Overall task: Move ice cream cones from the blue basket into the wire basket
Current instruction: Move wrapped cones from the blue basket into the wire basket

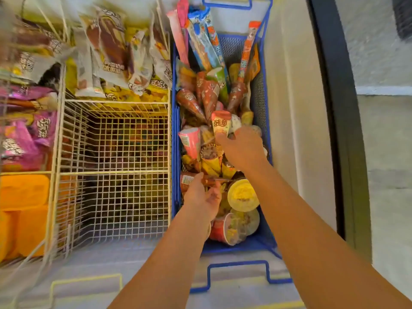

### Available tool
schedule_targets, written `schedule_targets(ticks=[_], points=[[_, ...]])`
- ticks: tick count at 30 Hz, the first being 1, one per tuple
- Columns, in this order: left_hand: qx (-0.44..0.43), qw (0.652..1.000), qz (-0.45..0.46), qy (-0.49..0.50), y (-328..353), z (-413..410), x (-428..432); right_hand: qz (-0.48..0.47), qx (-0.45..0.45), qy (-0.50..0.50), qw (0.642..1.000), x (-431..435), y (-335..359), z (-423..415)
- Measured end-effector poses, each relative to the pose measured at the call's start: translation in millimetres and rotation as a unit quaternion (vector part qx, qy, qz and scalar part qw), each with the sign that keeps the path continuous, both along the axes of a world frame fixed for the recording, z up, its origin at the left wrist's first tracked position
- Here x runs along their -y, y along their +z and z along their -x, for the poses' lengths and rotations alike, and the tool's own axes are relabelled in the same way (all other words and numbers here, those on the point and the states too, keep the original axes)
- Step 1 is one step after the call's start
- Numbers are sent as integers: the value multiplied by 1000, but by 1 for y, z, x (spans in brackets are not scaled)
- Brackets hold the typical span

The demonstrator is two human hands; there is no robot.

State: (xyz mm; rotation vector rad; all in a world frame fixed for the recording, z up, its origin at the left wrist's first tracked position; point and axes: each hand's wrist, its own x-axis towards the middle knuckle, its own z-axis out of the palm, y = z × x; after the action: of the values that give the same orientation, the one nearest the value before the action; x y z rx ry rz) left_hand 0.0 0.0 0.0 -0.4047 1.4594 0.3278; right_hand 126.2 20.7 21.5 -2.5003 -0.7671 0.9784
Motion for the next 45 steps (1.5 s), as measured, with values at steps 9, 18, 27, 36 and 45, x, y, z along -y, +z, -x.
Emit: schedule_targets(ticks=[9,18,27,36,45], points=[[-54,997,20,60,-33,-12,-3,3,35,-15,999,-21,-32,0],[-126,991,-22,48,-23,-22,0,3,43,19,999,-20,-25,-13],[-137,936,-240,-217,47,-17,1,-87,-70,57,992,17,44,-21],[-125,788,-422,-432,86,71,-50,-111,-371,-14,922,12,55,40],[-200,728,-427,-498,77,135,-112,-116,-399,-29,909,-39,29,121]])
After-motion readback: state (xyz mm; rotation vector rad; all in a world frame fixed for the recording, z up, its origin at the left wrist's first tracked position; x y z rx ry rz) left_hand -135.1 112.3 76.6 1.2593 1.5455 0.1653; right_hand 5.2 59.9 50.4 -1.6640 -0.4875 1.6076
